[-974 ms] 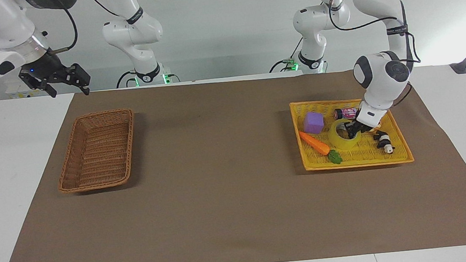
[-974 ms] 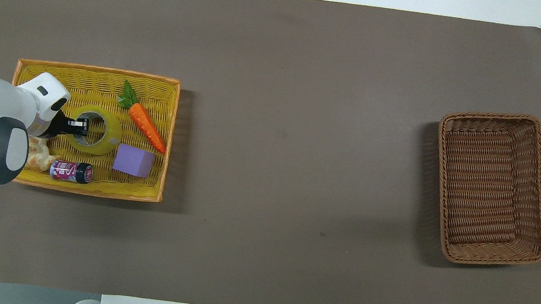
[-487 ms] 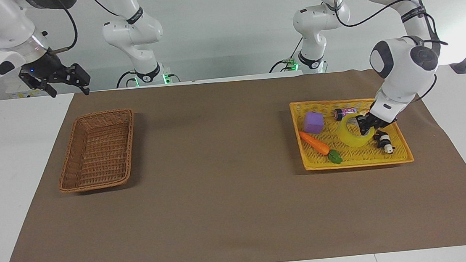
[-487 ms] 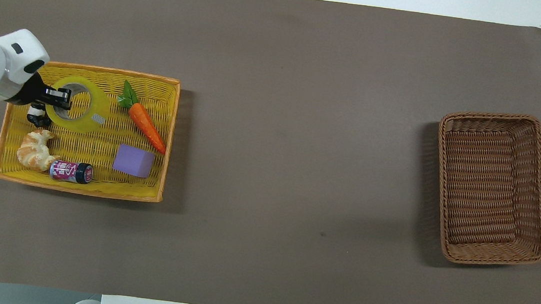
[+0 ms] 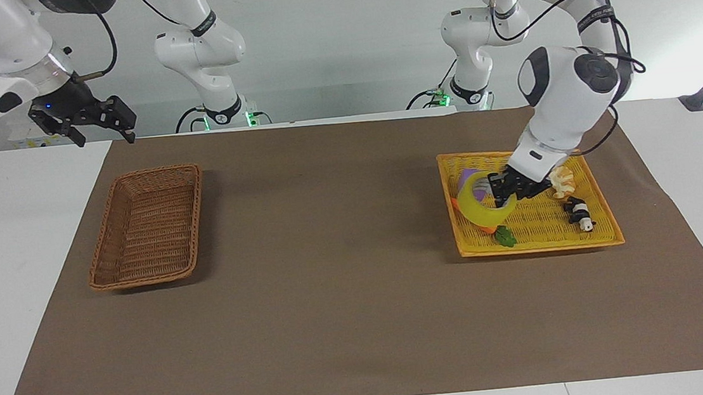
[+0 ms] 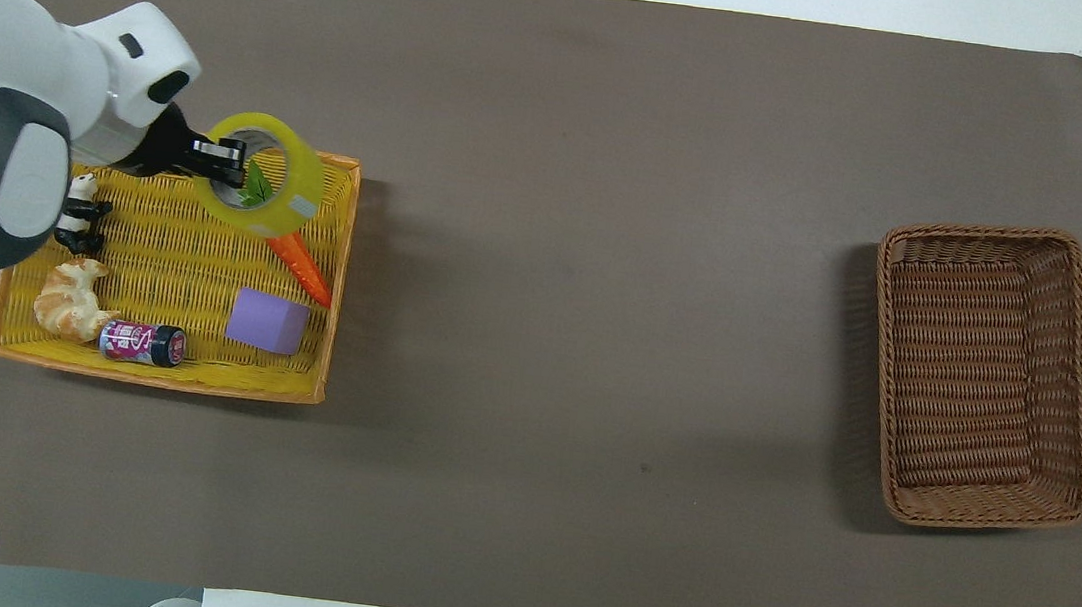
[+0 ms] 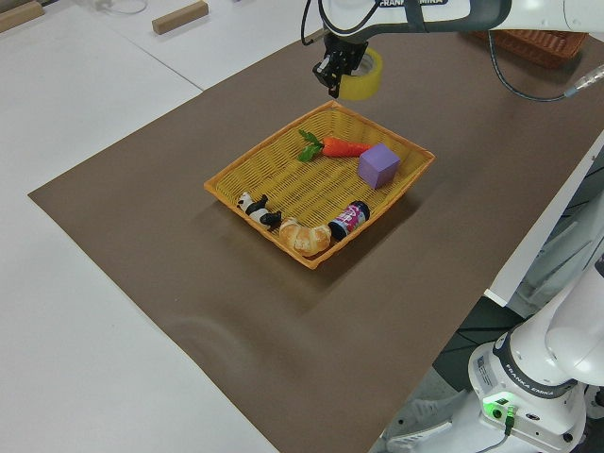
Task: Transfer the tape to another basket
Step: 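Lift the tape roll and carry it toward the table center with the left gripper, then hold the tape with the left gripper while the right gripper reaches toward it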
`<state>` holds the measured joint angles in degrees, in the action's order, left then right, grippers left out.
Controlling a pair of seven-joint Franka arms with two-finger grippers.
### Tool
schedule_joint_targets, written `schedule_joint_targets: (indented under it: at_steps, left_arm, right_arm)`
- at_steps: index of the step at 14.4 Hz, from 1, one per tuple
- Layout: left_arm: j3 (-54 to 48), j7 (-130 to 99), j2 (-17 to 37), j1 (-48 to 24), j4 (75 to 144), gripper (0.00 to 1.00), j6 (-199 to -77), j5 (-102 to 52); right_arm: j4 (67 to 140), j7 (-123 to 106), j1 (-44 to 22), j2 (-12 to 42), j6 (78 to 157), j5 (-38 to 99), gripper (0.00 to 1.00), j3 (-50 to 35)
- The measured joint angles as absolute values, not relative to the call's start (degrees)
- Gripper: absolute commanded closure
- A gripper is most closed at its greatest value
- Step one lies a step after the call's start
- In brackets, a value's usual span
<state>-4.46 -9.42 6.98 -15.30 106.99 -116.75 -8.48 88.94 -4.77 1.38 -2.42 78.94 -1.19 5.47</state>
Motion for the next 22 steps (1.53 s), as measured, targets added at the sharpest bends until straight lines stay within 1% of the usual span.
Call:
schedule_joint_targets:
  at_steps: [3,7,10,16,18,22]
  left_arm:
    - [-4.6,-19.6,7.3,-23.5,107.1,1.0,-120.4,-8.8]
    - [-4.7,-24.4,7.3,-29.2,107.1,1.0,-125.4,-13.2]
    - [-4.7,-24.9,7.4,-31.3,107.0,1.0,-127.6,-14.3]
    - [-4.6,-25.1,7.4,-33.0,107.0,1.0,-129.9,-15.0]
    - [-4.6,-26.2,7.4,-33.6,107.0,1.0,-132.1,-15.2]
    - [-4.6,-26.7,7.5,-34.1,107.0,1.0,-132.9,-15.2]
  right_arm:
    - [88.9,-4.8,1.4,-2.4,78.9,-1.2,0.01,5.5]
    - [88.9,-4.8,1.4,-2.4,78.9,-1.2,0.01,5.5]
    - [88.9,-4.8,1.4,-2.4,78.9,-1.2,0.01,5.5]
    - [89.2,-5.1,1.1,-2.5,78.9,-0.7,0.01,4.8]
    - [89.9,-5.4,1.0,-2.5,79.2,5.8,0.01,4.4]
    - [92.9,-5.4,0.8,-3.2,82.5,19.6,0.01,4.1]
